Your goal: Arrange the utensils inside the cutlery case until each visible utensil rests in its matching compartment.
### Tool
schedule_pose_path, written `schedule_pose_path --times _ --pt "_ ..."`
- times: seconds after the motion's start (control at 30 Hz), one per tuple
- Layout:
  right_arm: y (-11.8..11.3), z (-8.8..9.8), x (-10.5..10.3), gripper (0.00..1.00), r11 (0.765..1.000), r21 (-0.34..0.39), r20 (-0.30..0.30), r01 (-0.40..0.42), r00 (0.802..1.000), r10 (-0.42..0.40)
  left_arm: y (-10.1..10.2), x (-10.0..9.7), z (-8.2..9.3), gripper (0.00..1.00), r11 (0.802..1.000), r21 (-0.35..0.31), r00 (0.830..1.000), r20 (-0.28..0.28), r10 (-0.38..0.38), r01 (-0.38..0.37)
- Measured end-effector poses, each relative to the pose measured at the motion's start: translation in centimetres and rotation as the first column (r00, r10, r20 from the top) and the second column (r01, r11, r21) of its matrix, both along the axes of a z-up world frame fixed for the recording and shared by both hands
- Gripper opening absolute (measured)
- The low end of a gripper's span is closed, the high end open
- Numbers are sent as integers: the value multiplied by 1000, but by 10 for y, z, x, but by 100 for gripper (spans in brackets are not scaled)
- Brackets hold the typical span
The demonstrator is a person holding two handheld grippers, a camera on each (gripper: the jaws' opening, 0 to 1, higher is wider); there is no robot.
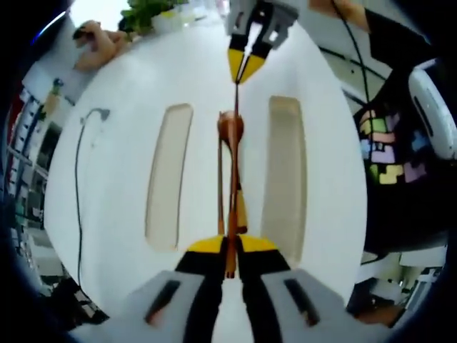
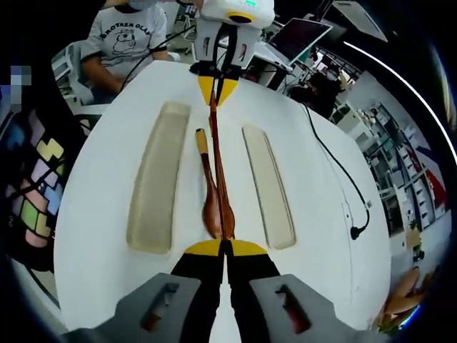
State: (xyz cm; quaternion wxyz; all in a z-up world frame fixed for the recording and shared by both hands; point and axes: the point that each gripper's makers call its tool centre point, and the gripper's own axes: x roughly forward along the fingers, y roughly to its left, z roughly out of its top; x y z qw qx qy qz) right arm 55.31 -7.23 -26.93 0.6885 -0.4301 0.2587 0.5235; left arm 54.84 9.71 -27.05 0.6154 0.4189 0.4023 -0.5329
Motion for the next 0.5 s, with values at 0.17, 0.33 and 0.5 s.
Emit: schedule_pose_path --times 0.17,0.33,0.5 --pt "0 -5 -8 0 1000 -4 -19 1 1000 -1 0 -11 -4 6 1000 4 1000 -10 -16 16" --pt "2 -9 -18 0 1000 16 -58 4 998 -3 2 -18 -5 6 1000 3 1000 -18 -22 22" --pt "9 -7 -31 0 999 31 -93 15 996 -12 8 -25 -12 6 1000 19 999 -46 4 -4"
